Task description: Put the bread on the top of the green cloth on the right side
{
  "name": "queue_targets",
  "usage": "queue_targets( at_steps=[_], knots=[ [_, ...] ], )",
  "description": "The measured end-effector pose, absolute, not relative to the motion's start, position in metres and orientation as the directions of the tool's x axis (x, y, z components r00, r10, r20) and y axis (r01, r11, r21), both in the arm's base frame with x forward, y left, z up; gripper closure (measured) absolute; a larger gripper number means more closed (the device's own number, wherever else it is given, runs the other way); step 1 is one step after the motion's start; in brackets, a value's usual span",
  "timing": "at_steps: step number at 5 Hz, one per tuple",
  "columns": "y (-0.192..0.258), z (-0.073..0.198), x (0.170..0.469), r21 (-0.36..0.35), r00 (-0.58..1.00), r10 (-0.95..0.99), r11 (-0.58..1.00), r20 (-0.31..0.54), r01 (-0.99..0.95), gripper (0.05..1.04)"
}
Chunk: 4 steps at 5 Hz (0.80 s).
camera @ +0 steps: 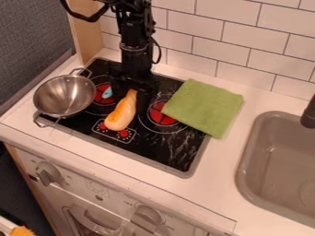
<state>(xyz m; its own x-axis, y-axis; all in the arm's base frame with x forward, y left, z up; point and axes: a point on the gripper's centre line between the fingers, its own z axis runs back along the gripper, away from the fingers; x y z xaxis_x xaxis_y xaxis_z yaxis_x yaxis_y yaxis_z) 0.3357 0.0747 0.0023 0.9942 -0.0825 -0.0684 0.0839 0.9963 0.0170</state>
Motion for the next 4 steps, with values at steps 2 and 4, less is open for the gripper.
queue_targets(
  at_steps=[2, 4],
  knots=[
    [0.059, 0.009, 0.326, 0.043, 0.991, -0.134, 0.990, -0.023, 0.135, 0.463],
    [0.017, 0.062, 0.349, 0.010, 1.000, 0.026, 1.000, 0.012, -0.026, 0.465]
  ],
)
